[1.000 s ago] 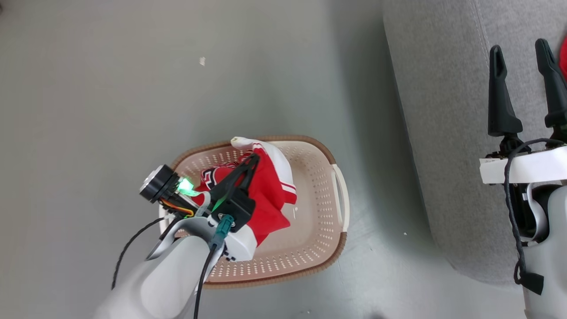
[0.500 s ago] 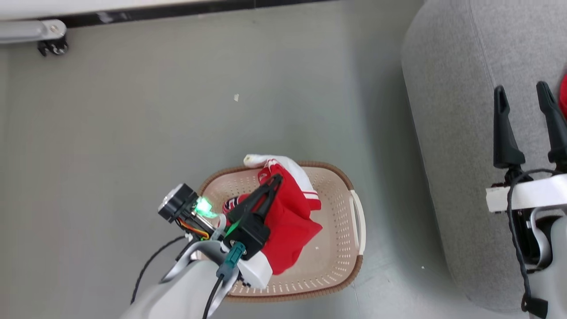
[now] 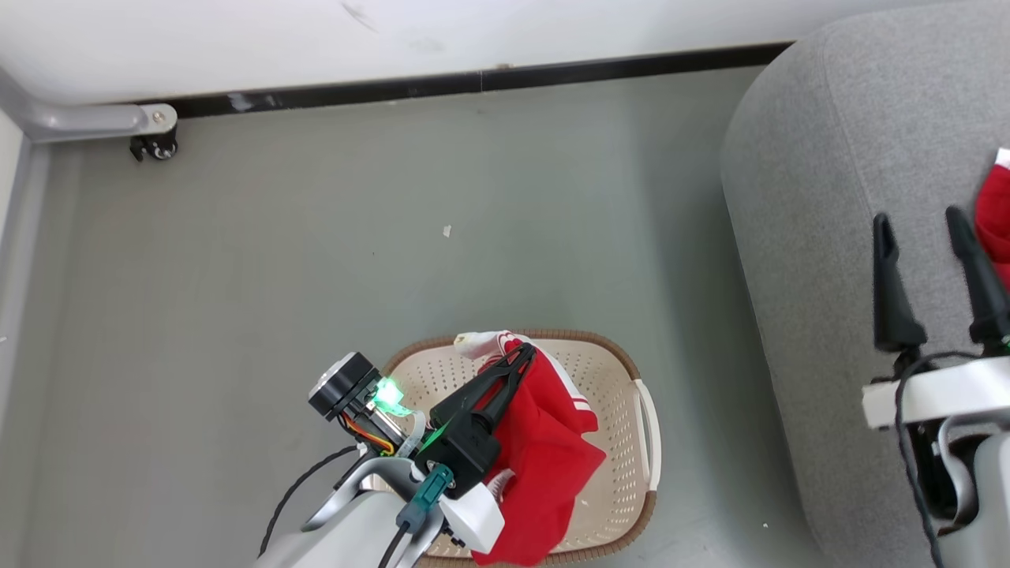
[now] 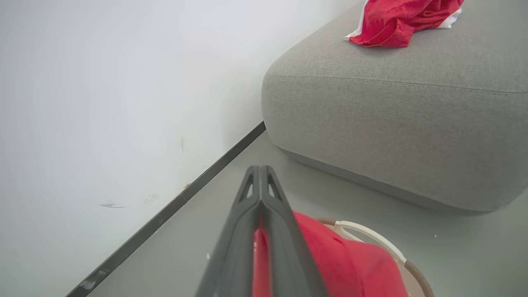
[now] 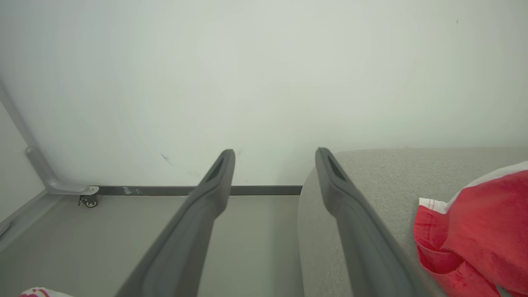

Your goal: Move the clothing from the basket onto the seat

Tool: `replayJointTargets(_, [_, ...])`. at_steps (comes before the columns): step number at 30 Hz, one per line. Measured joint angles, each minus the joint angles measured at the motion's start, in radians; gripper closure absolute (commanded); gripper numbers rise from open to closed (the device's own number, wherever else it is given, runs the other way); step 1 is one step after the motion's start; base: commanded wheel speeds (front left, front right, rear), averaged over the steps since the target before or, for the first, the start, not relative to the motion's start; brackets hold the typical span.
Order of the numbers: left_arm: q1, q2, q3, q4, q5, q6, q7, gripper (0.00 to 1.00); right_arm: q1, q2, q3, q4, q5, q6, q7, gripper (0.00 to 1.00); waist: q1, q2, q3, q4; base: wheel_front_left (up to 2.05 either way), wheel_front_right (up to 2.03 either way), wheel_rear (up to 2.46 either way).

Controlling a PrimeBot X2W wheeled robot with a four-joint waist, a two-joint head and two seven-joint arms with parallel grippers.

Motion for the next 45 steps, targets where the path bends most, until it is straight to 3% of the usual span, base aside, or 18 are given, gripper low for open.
replayJointTargets(10, [0.019, 0.007, 0.003, -0.066, -0.004, 0.000, 0.000, 1.00, 0.050, -0.016, 0.048, 0.010, -0.009, 0.000, 0.000, 0.00, 0.0000, 0.0000, -0.053, 0.007, 0.00, 0.00, 0.00])
replayJointTargets(25, [-0.029, 0.022, 0.016, -0.171, -0.002, -0.026, 0.000, 1.00, 0.123, -0.095, 0.298, 0.042, 0.090, 0.000, 0.041, 0.00, 0.0000, 0.0000, -0.115, 0.020, 0.00, 0.00, 0.00])
replayJointTargets(43, [-0.028, 0.009, 0.027, -0.102, -0.066, -0.062, 0.000, 1.00, 0.125, -0.116, 0.235, 0.002, 0.137, 0.000, 0.041, 0.00, 0.0000, 0.0000, -0.105, -0.024, 0.00, 0.00, 0.00])
replayJointTargets(44, [-0.028, 0.008, 0.030, -0.097, -0.067, -0.062, 0.000, 0.72, 0.125, -0.117, 0.232, 0.000, 0.137, 0.000, 0.041, 0.00, -0.0001, 0.0000, -0.102, -0.027, 0.00, 0.00, 0.00])
replayJointTargets(45, [-0.027, 0.008, 0.035, -0.095, -0.069, -0.062, 0.000, 0.51, 0.125, -0.118, 0.229, -0.002, 0.137, 0.000, 0.041, 0.00, 0.0000, 0.0000, -0.099, -0.029, 0.00, 0.00, 0.00])
